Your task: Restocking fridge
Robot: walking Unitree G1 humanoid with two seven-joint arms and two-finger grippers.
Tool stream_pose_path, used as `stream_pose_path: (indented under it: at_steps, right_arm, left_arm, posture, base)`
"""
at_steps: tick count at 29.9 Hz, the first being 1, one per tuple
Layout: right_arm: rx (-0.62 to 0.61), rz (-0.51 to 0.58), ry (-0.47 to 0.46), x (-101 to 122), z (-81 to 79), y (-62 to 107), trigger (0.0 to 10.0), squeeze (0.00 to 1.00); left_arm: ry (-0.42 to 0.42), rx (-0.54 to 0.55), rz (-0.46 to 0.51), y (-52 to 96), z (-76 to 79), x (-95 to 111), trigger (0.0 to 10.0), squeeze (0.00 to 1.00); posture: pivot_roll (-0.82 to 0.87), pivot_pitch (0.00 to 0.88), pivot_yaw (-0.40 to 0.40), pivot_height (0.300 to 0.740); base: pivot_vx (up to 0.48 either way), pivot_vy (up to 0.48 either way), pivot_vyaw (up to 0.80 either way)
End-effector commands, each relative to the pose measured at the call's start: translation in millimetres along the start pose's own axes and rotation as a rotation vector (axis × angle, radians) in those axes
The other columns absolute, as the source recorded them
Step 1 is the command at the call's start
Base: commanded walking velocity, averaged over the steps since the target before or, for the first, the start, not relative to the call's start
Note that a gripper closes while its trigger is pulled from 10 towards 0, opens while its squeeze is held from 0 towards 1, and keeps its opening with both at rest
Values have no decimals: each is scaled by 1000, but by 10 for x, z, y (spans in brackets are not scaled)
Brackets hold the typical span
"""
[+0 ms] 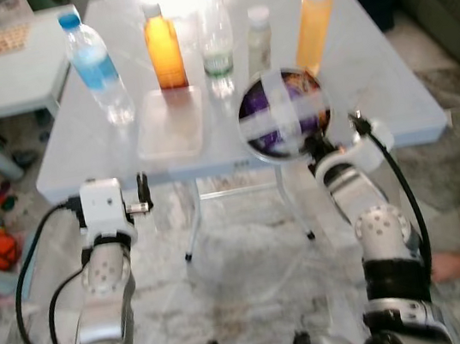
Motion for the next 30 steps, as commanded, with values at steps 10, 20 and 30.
stream_pose_path:
  at_steps: [10,20,30]
  right_arm:
    - [19,-100,122,-260,153,407,0,0]
    - [49,-151,199,-307,225,429,0,0]
    - [72,-152,240,-366,173,382,10000,0]
  left_arm:
    - [4,32,-33,12,-35,-112,10000,0]
    - [-2,28,-39,3,-27,-140,10000,0]
    - [27,-13,-60,44,56,-208,10000,0]
  posture:
    - [-8,6,63,740]
    - [-10,5,57,740]
    - [15,8,58,740]
  base:
    - [-396,0,0]
    - [-398,0,0]
    - [-138,0,0]
Point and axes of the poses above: a point about 5 cm out from each wrist's last joint towards the gripper, its own y axis pointing back from the gripper into the wrist, its own x axis along the axis of the wrist's last joint, z = x × y, the point moved 5 cm from there along -y, pointing out of the wrist towards the gripper, and after that the axes turned 5 degrees about y, right-handed, at the moved point
